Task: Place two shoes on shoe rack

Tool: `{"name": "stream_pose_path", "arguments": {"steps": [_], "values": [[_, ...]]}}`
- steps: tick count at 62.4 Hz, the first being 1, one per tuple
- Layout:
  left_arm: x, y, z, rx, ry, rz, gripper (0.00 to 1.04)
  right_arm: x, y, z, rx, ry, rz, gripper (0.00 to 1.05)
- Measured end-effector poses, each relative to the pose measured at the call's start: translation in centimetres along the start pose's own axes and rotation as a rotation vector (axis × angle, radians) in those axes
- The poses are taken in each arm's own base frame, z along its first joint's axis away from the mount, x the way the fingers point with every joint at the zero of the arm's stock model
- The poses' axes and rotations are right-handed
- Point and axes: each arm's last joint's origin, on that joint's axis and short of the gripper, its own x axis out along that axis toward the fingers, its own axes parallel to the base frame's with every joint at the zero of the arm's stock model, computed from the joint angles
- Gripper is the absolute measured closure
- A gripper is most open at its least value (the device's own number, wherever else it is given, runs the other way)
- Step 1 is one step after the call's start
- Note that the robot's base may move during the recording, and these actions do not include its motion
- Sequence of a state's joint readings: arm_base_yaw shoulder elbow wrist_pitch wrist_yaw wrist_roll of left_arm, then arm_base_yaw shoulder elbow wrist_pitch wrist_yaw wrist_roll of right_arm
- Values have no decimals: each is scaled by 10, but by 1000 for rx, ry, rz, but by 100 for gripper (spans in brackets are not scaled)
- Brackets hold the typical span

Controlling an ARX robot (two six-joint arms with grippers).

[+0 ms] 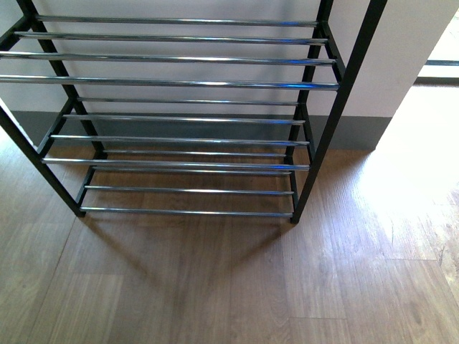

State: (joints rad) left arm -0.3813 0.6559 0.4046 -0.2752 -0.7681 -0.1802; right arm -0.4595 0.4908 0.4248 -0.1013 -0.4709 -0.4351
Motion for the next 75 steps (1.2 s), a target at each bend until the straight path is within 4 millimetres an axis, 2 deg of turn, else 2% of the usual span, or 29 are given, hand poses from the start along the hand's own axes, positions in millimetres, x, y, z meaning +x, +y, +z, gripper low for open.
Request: {"name": "stream_pose_path", "arguments": {"steps": [75], "values": [[0, 0, 0, 0, 0, -2, 104, 0, 0, -1, 0, 5, 0, 104]]}}
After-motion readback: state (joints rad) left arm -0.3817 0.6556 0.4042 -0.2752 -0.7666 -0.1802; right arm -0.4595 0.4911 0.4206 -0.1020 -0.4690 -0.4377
